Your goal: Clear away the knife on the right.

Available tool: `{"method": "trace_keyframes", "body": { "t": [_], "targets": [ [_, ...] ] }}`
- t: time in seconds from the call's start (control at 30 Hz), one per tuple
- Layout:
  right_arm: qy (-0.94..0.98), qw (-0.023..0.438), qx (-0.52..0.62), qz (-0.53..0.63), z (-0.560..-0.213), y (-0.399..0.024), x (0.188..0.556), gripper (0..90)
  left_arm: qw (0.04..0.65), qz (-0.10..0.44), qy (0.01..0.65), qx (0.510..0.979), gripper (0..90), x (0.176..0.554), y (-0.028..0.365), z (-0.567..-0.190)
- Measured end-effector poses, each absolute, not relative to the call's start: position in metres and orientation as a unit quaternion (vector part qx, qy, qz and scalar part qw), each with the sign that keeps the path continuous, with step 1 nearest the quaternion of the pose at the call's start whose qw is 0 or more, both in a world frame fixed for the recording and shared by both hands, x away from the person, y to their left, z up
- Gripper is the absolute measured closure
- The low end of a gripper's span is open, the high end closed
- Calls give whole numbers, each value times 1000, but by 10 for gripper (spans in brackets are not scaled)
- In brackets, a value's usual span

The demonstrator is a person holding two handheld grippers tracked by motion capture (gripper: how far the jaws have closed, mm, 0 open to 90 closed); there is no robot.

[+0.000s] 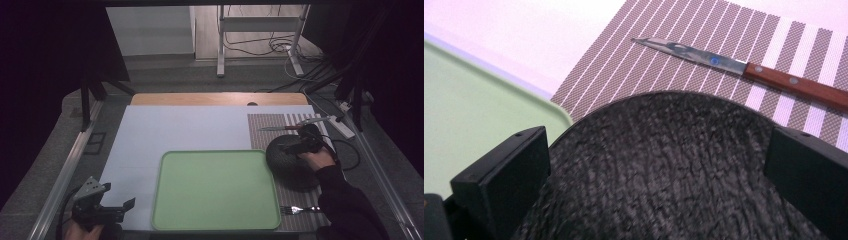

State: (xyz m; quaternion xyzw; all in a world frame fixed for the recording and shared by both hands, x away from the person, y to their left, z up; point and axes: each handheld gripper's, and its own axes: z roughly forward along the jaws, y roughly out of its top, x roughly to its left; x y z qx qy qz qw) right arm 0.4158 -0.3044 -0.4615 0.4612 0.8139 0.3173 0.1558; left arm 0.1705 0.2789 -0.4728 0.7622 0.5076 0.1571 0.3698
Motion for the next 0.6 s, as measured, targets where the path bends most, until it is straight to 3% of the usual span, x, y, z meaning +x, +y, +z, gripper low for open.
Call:
{"method": "trace_keyframes", "body": {
  "t": [0.6],
  "targets": [
    [810,160,473,309,-473,-310,457,0,367,154,506,765,7,171,278,-473]
  ]
}}
